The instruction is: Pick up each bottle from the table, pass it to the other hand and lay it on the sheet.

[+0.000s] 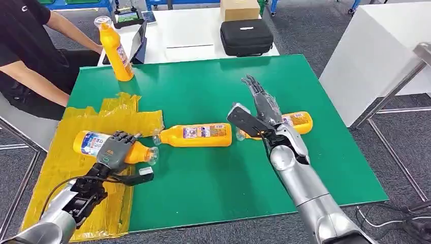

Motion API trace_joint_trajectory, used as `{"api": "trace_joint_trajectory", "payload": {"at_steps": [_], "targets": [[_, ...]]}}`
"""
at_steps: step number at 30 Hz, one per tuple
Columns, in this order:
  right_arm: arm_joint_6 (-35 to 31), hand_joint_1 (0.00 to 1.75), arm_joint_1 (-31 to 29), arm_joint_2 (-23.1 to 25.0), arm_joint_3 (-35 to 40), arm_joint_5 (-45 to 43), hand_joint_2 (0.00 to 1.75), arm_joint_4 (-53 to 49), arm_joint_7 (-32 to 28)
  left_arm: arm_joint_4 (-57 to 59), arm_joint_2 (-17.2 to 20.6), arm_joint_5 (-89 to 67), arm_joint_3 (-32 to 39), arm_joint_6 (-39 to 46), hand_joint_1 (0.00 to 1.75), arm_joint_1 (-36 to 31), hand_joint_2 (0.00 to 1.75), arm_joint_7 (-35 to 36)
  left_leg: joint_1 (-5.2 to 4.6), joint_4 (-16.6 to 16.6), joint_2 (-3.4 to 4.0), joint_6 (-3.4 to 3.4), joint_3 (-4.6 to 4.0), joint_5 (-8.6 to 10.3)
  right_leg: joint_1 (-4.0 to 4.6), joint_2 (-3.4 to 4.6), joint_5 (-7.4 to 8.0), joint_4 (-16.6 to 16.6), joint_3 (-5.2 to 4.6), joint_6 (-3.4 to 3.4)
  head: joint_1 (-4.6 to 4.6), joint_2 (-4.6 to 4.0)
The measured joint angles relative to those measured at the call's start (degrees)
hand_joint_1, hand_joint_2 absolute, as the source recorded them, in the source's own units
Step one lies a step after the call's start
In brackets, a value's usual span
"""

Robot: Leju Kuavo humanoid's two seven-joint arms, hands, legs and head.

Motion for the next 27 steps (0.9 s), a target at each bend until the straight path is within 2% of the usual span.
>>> {"api": "trace_joint_trajectory", "payload": {"at_steps": [19,27], "targets": [[0.77,0.0,-3.47,-0.17,-0.87,1.51,0.0,8.24,0.2,0.0,1.38,4.44,-1.75,-1.34,0.0,-0.26,0.0,-3.73,-0.05,0.0,-0.11,0.04,-0.03,0.06,-0.05,-0.04,-0.01,0.01,0.02,0.03,0.02,0.0],[0.37,0.0,-3.55,-0.09,-1.16,2.49,0.0,11.12,-0.07,-8.05,1.4,24.62,1.58,3.19,0.0,2.26,0.0,-11.62,0.02,0.02,-0.04,0.09,-0.41,0.17,-0.02,-0.02,0.07,0.03,-0.39,-0.04,0.02,0.0]]}}
